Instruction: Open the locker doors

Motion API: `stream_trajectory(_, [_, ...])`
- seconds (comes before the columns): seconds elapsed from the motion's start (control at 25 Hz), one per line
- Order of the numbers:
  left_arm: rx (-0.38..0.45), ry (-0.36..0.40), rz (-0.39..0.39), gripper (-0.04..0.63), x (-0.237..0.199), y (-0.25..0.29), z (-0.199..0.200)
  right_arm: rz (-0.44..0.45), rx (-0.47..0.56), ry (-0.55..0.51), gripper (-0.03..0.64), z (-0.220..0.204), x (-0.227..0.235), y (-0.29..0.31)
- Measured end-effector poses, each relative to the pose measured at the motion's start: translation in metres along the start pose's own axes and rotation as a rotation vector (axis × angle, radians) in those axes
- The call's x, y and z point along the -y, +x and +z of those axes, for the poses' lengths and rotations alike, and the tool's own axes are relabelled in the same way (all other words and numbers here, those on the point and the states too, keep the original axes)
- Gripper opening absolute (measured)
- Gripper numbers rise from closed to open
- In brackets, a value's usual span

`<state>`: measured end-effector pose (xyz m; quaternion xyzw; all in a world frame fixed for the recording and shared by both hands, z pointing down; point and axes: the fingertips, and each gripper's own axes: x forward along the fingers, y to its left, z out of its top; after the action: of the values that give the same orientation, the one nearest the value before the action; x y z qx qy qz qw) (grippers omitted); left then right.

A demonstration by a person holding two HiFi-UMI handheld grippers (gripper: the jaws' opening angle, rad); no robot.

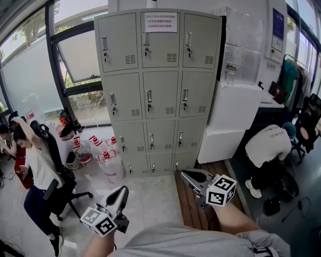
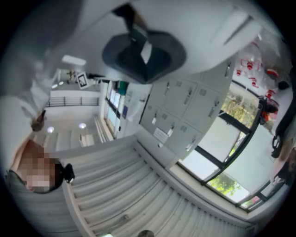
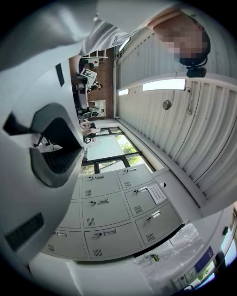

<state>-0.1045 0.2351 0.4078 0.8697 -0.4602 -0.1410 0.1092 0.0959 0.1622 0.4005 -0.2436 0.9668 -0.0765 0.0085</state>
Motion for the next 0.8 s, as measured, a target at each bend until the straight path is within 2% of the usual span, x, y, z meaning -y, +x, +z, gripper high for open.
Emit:
stream_trajectory(0.48, [-0.003, 0.002, -0.009, 0.005, 0.011, 0.037, -0.007, 0.005, 0.002, 0.003, 0.006, 0.006, 0.031, -0.014])
stream_trajectory(0.8, [-0.030, -0.006, -0.012, 0.005, 0.027, 0.067, -0.021, -0.012, 0.035, 0.055, 0.006, 0.011, 0.060, -0.037])
